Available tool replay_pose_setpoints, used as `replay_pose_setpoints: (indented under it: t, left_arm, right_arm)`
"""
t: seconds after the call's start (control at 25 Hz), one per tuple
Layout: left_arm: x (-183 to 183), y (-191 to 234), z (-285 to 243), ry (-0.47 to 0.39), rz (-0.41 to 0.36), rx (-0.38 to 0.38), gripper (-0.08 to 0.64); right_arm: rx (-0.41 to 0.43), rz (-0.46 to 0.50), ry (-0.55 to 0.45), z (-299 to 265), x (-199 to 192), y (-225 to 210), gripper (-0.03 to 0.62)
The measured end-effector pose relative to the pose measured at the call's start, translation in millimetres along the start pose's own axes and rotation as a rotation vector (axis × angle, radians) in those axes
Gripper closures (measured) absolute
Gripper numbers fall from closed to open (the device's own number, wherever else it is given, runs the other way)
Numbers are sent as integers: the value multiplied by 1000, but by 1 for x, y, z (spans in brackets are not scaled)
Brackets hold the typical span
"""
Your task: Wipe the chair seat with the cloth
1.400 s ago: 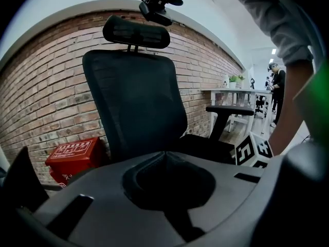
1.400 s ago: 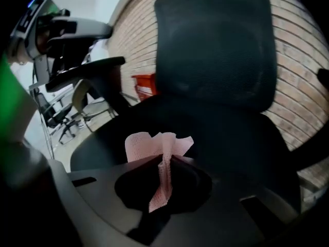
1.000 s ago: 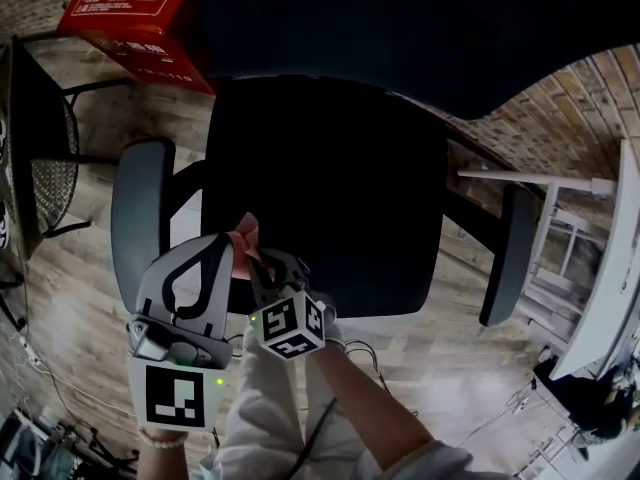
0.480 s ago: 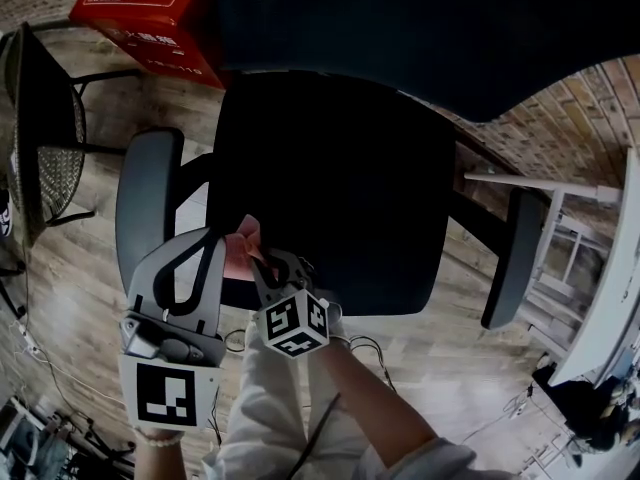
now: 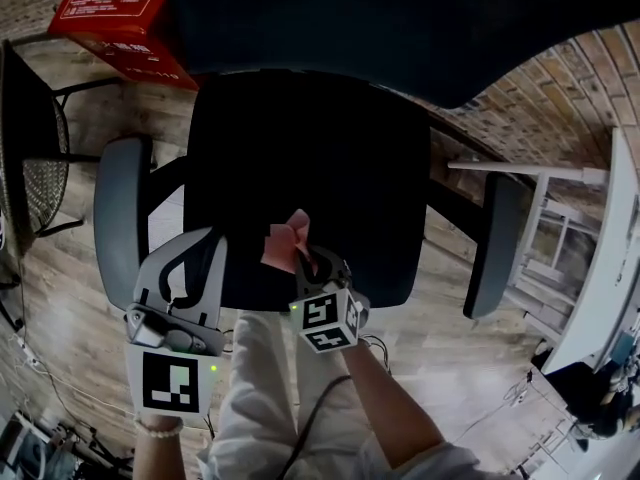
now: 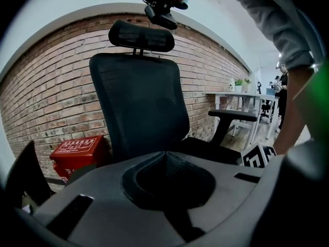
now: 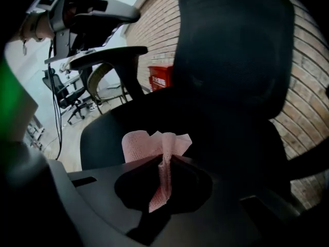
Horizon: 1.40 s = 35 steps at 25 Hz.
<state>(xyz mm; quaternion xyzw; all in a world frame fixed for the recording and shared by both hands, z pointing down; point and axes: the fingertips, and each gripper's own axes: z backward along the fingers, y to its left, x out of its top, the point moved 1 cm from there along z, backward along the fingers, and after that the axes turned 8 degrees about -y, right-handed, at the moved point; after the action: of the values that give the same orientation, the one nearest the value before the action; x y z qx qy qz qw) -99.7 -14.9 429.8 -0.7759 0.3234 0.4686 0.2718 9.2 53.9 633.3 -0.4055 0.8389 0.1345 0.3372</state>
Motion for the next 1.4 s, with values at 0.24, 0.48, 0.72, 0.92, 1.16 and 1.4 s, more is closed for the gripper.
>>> replay_pose_setpoints:
  t: [0.24,0.48,0.72,0.92,1.16,1.4]
  left_arm:
    - [-5,-21,-12,-8,-18,-50,541]
    - [-11,-41,-21,0,-18,-79,541]
    - [-9,-49,-24,0,-24,-94,541]
    - [-6,-48,-23,-8,-47,-96,541]
    - [-7,-48,-17,-3,-40,-86,541]
    - [-5,-44,-8,-1,-40,-67,541]
  right_arm:
    - [-136,-28,47,44,-45,-60,537]
    - [-248,-58,86,91,-81,-109,537]
    - [-314,-65,114,128,-106,-138,537]
    - [-328,-86,121,140,-114,-136,537]
    - [-256,-92,122,132,-118,-97,537]
    - [-96,-39,102,104,-105,-29,537]
